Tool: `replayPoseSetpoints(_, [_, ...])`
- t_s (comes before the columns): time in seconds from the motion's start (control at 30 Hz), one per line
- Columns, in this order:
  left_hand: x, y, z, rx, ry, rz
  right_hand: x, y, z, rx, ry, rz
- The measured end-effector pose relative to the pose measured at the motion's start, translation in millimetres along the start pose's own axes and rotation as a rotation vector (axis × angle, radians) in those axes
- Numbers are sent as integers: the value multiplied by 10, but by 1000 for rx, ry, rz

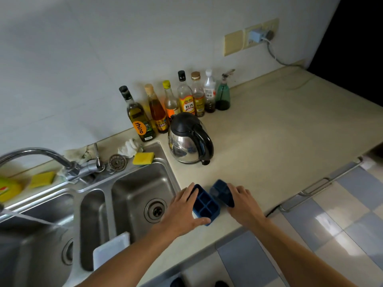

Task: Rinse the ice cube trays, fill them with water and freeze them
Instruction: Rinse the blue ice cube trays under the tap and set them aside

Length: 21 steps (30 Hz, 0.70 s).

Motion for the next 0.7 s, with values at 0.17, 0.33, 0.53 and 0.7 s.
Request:
replayPoseSetpoints(0.17, [22,-31,-8,18,43,-19,118,-137,304,-51,122,23])
replayPoseSetpoints(0.33, [135,-160,128,528,123,36,250,-642,550,-106,216,121])
replayPoseSetpoints(0.53, [587,-858,296,1418,302,93,295,-1794,378,-196,182,295])
replayPoseSetpoints(0.7, [1104,-1723,330,1649,314,116,225,-3039,-230,-244,77,371])
Point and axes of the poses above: each hand's wrist, its own x-axis away from the middle knuckle, its own z-axis out of the back of the hand, y = z × x, the point moved 3 cm from there along -x, towards the middle knuckle, and after that the axes turned 8 degrees about -y, right-handed, at the moved point
